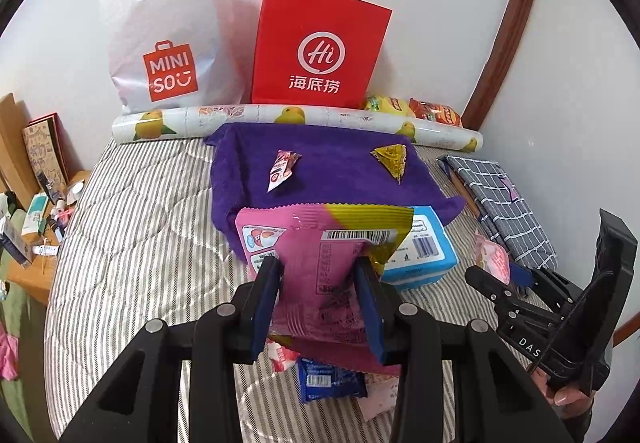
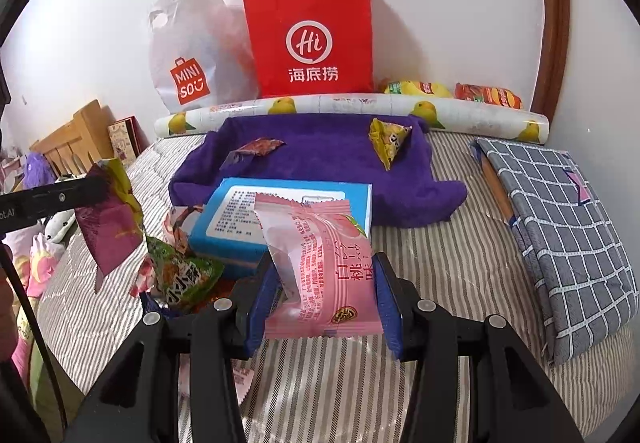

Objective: Organize snacks

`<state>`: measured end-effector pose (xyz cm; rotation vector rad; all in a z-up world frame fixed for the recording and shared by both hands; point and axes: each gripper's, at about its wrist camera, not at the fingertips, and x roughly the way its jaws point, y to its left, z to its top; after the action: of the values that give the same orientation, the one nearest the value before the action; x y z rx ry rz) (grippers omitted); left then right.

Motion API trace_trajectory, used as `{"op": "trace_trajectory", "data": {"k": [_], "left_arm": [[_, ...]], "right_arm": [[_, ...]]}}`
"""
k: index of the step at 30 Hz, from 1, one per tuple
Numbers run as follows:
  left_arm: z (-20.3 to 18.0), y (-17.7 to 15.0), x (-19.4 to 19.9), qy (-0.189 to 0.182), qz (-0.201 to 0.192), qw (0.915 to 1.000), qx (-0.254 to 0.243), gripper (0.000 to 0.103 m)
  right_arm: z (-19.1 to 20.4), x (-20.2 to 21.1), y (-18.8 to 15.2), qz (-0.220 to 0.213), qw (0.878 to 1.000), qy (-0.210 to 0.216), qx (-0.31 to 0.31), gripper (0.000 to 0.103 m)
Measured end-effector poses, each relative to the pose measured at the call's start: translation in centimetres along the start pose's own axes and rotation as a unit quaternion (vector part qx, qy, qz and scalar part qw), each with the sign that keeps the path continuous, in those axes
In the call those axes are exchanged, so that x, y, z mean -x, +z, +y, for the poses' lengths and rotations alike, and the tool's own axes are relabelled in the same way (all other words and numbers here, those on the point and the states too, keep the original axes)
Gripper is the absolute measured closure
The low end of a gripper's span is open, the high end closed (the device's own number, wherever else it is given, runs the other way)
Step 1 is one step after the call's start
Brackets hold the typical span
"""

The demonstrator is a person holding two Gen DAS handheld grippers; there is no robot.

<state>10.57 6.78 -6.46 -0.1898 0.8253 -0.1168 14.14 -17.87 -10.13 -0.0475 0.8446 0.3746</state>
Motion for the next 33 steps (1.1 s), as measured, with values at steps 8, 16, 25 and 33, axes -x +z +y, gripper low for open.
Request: {"op": "trace_trajectory", "data": {"k": [8, 16, 25, 33], "left_arm": [[-1.0, 1.3, -0.9, -0.007, -0.001, 0.9999, -0.009, 0.072], [0.2, 0.0, -2.5, 0.018, 0.022, 0.9995, -0.01, 0.072], [3.0, -1.5, -1.7, 0.015, 0.041, 0.9987, 0.028, 0.048], [4.1, -3.3, -0.4, 0.004, 0.045, 0.9983, 0.037, 0.04]], "right_arm": [[0.1, -0.4, 1.6, -0.007, 1.0, 0.003, 0.007, 0.056], [0.6, -1.2, 1.7, -0.002, 1.0, 0.009, 0.012, 0.056], [1.4, -1.7, 1.2, 0.005, 1.0, 0.018, 0.017, 0.056], [1.7, -1.5, 0.7, 0.005, 1.0, 0.025, 0.011, 0.056]]}}
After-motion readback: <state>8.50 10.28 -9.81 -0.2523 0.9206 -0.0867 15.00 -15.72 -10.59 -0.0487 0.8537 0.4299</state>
